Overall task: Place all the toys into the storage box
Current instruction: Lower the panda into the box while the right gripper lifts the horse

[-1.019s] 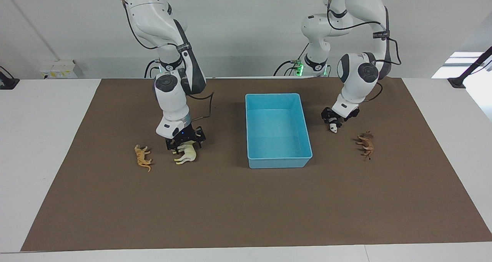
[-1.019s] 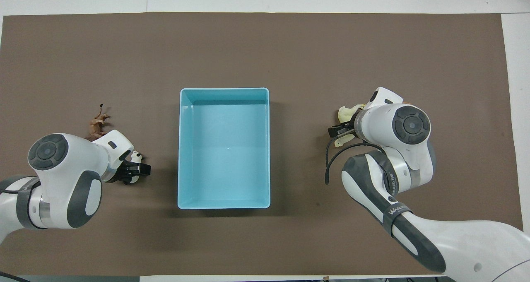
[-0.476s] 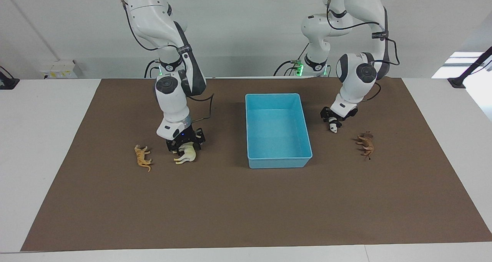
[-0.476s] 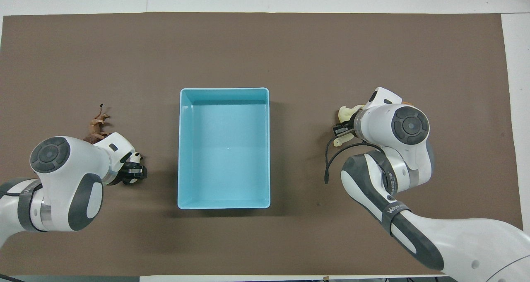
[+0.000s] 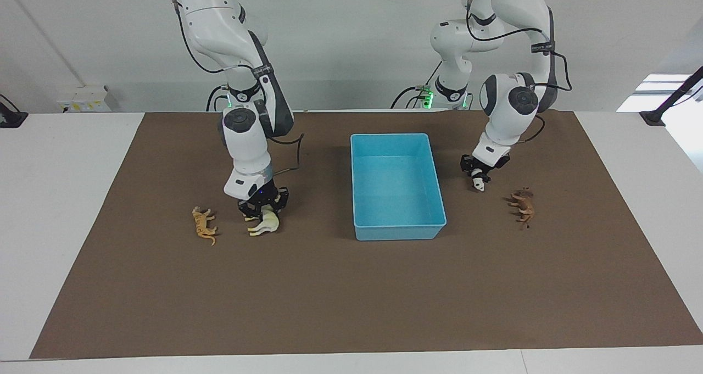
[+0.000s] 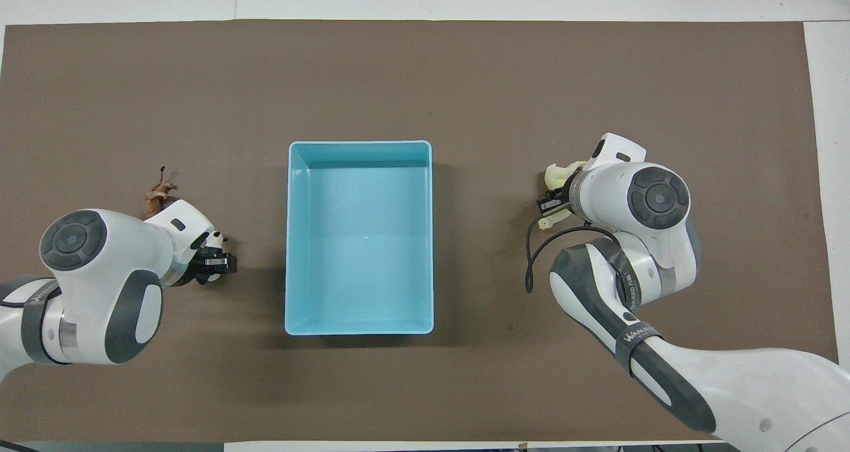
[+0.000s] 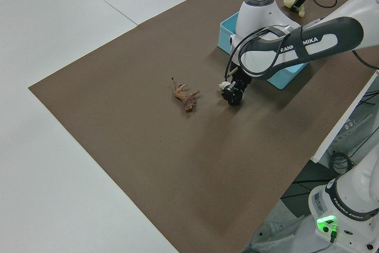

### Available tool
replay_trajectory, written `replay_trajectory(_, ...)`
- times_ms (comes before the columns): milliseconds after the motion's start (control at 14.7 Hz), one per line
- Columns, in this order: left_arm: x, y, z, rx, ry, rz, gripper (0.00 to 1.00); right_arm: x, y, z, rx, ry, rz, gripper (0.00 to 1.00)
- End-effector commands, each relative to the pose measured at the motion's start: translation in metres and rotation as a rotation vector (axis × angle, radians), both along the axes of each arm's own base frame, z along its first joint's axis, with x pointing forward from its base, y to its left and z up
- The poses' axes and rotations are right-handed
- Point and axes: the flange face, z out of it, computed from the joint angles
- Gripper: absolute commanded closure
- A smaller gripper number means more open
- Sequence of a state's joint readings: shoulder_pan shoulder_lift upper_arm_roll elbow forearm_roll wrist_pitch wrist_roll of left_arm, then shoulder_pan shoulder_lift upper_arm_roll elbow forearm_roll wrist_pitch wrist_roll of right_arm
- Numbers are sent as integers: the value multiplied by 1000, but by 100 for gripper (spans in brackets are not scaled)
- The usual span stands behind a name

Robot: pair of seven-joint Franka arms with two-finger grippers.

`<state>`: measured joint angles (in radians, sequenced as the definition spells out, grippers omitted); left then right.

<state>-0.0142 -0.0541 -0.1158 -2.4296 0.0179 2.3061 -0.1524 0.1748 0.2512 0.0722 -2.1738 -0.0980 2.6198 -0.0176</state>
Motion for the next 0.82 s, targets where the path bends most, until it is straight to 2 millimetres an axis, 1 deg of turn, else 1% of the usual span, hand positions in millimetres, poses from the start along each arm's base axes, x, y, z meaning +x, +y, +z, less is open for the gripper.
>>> replay_trajectory(0, 33, -39, 59, 16, -14, 53, 78, 25, -16, 31, -22, 3, -7, 100)
replay_trajectory(68, 42, -60, 82, 23, -4, 79, 78, 32, -23, 47, -29, 12, -22, 100)
replay_trajectory(204, 58, -100, 121, 34, 11, 122, 78, 40, -27, 91, -43, 26, -40, 100)
replay_trajectory(272, 61, -126, 133, 27, 1, 145, 78, 43, -31, 111, -51, 39, -50, 100)
replay_trajectory(408, 51, -171, 135, 10, -43, 194, 76, 47, -35, 156, -65, 71, -69, 100)
replay_trajectory(476, 40, -191, 125, -4, -67, 192, 76, 48, -39, 180, -66, 81, -80, 100)
replay_trajectory(544, 31, -211, 116, -28, -99, 190, 76, 45, -41, 200, -65, 91, -88, 100)
replay_trajectory(612, 25, -226, 110, -44, -118, 211, 70, 40, -42, 221, -68, 98, -94, 100)
replay_trajectory(680, 18, -239, 103, -46, -117, 225, 56, 33, -43, 239, -69, 99, -98, 100)
replay_trajectory(748, 16, -242, 102, -42, -112, 230, 14, 25, -44, 251, -72, 103, -99, 100)
